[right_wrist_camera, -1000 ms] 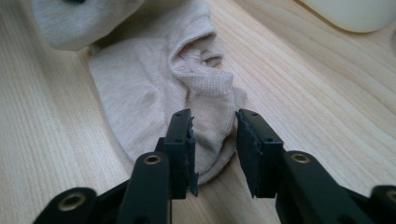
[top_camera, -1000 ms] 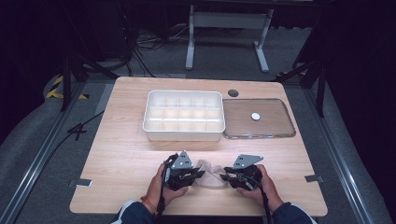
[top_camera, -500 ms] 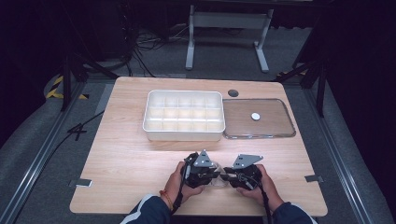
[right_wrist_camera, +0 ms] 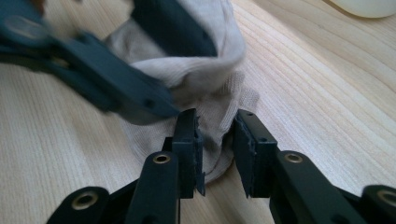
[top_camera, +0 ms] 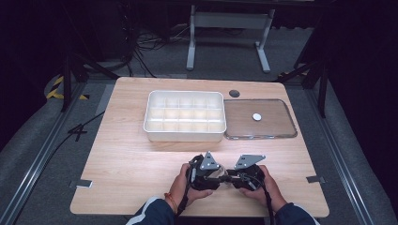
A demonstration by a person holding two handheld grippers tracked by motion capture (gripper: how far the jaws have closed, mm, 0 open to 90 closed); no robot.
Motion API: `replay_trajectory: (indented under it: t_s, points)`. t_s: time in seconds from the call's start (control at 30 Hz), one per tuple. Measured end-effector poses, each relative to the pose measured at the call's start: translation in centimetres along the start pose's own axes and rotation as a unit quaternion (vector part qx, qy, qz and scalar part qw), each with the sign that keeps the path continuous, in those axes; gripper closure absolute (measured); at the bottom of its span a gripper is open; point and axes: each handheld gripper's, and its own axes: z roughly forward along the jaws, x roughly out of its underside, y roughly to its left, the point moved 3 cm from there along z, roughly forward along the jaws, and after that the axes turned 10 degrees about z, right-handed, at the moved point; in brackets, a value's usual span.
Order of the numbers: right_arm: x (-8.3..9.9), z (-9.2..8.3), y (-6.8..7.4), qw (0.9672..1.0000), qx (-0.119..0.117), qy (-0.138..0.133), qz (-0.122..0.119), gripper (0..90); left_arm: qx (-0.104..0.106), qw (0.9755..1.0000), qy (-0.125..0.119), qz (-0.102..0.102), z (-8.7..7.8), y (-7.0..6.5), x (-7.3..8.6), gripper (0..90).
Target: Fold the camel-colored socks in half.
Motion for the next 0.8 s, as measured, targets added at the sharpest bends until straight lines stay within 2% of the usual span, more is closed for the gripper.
replay_trajectory:
  t_s: [0.07,0.1,0.13,0.17,0.2,0.23,0.27,0.33,0.37,0.53,0.57,0.6,0.7,0.73,0.77,0.8]
  points:
    - [0.0,0.0,0.0,1.0,-0.001,-0.001,-0.001,72.0,0.002,0.9996,-0.028,0.008,-2.8,0.3,-0.5,54.4]
    - [0.0,0.0,0.0,1.0,0.0,0.0,-0.001,72.2,0.002,0.9996,-0.028,0.008,-2.8,0.3,-0.5,55.0]
    - [0.0,0.0,0.0,1.0,0.0,0.0,-0.001,72.2,0.0,0.9993,-0.036,0.007,-4.1,0.6,-0.4,55.0]
    - [0.0,0.0,0.0,1.0,0.0,0.0,0.0,72.4,0.001,0.9993,-0.036,0.007,-4.9,0.8,-0.2,58.9]
    - [0.0,0.0,0.0,1.0,-0.002,0.0,0.001,72.4,0.004,0.9994,-0.034,0.008,-5.7,1.1,0.5,67.4]
    - [0.0,0.0,0.0,1.0,-0.003,0.0,0.001,72.4,0.004,0.9994,-0.034,0.008,-5.7,1.1,0.5,71.4]
    - [0.0,0.0,0.0,1.0,-0.003,0.0,0.001,72.4,0.005,0.9996,-0.028,0.007,-5.8,1.3,1.1,71.4]
    - [0.0,0.0,-0.1,1.0,-0.003,0.0,0.002,72.5,0.008,0.9999,-0.007,0.004,-5.4,1.5,2.4,79.4]
    - [0.0,0.0,-0.1,1.0,-0.003,0.0,0.002,72.5,0.01,0.9999,0.0,0.003,-4.9,1.5,3.1,80.6]
    - [0.0,0.0,0.0,1.0,-0.004,-0.003,0.002,72.4,0.014,0.9993,0.032,0.011,-2.7,1.3,4.6,81.6]
    - [0.0,0.0,0.0,1.0,-0.004,-0.002,-0.002,74.1,0.012,0.9991,0.038,0.015,-2.3,1.3,4.8,81.1]
    - [-0.1,-0.2,0.0,1.0,-0.004,-0.001,-0.006,77.3,0.015,0.999,0.041,0.01,-2.1,1.2,5.0,80.7]
    - [-0.8,-1.5,0.0,0.9996,-0.005,-0.024,-0.01,83.0,0.013,0.9988,0.042,0.021,-1.9,1.3,5.2,80.3]
    - [-1.2,-2.0,0.1,0.9992,-0.006,-0.04,-0.008,83.8,0.012,0.9991,0.038,0.015,-1.8,1.2,5.2,80.4]
    - [-1.2,-2.0,0.1,0.9992,-0.006,-0.04,-0.008,83.8,0.012,0.9991,0.038,0.015,-1.8,1.2,5.2,80.6]
    - [-1.6,-2.6,0.2,0.9983,-0.002,-0.057,-0.008,84.4,0.01,0.9991,0.037,0.016,-1.8,1.2,5.2,80.6]
